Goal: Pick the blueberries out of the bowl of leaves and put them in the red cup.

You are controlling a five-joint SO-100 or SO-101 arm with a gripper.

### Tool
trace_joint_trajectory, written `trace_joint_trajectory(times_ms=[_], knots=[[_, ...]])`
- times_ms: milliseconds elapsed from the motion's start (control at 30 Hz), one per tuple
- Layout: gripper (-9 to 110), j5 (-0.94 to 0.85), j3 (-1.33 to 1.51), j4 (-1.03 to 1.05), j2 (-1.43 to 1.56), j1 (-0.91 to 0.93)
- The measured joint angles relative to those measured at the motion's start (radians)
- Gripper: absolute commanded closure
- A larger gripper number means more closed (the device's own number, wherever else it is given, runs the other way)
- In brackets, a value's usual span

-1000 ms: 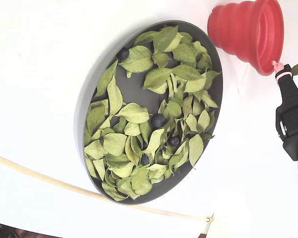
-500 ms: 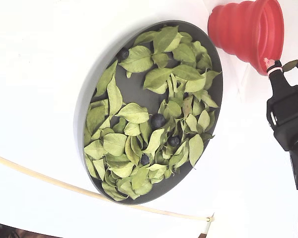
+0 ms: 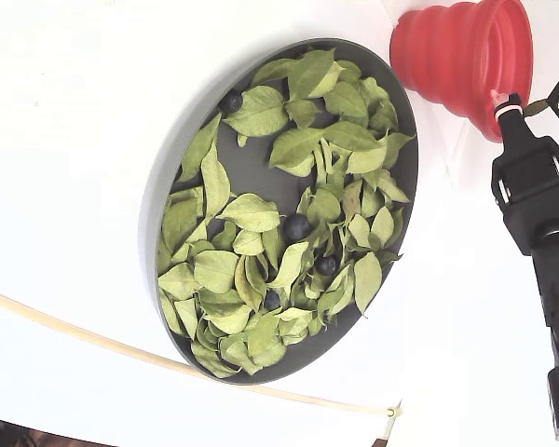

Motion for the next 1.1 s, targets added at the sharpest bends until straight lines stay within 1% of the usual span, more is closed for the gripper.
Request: trace_joint_trajectory(times_ms=[400,533,600,1100], knots=[[91,0.02,-0.092,-0.021,-0.084,0.0],[83,0.02,-0.11,-0.025,-0.098,0.0],[81,0.029,-0.112,-0.025,-0.103,0.002],[83,0.031,-0.069,-0.035,-0.098,0.009]])
